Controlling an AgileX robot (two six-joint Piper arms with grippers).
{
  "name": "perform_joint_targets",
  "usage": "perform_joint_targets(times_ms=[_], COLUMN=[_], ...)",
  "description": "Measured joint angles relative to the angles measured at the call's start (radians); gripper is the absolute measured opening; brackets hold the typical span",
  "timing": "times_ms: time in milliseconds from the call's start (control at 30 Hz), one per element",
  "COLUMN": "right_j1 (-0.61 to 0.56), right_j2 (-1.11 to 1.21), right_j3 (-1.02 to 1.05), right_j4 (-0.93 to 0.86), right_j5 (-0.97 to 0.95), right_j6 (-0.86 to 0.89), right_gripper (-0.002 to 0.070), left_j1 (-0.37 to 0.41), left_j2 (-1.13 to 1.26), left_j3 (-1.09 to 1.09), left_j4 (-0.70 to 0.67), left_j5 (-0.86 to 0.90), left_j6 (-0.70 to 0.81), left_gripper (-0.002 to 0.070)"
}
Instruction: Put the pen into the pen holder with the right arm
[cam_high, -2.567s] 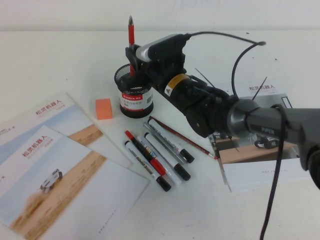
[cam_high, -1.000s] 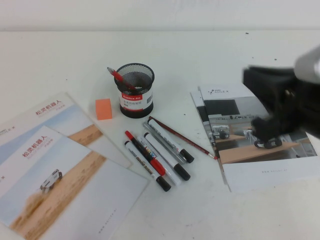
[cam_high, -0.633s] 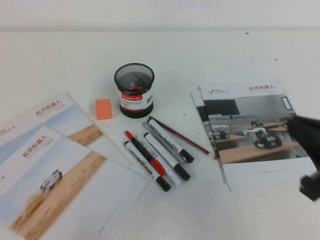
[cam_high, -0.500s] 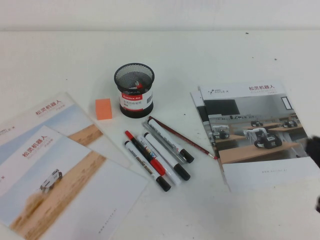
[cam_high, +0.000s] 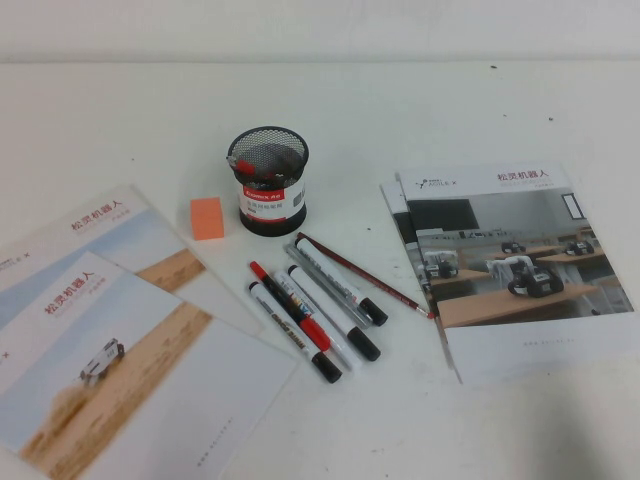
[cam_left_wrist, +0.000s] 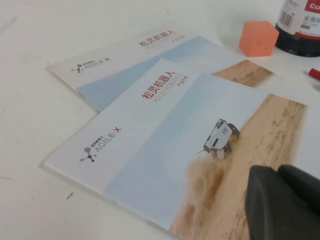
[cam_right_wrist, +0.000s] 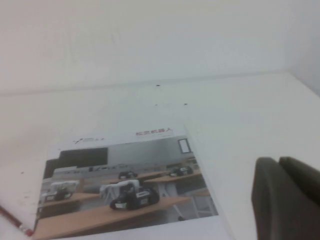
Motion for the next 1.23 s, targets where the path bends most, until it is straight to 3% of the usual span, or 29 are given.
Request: perform_joint_targets(times_ms=[300, 467, 633, 1233], right_j1=[-0.015, 0.024, 0.054, 0.056], right_j2=[-0.044, -0.098, -0.121, -0.121], right_j3=[0.014, 0.014, 0.015, 0.015], right_j4=[0.023, 0.202, 0.212, 0.242], right_j5=[0.049, 0.208, 0.325, 0.344], right_j6=[-0.009, -0.185, -0.222, -0.226], right_gripper=[-0.0019, -0.0019, -0.0019, -0.0019], left_j1=[0.000, 0.000, 0.000, 0.000], left_j2=[0.000, 0.000, 0.000, 0.000], left_j3=[0.000, 0.000, 0.000, 0.000], left_j4=[0.000, 0.000, 0.000, 0.000], left_j5=[0.000, 0.000, 0.000, 0.000], left_j6=[0.000, 0.000, 0.000, 0.000], left_gripper=[-0.0001, -0.0001, -0.0001, -0.0001])
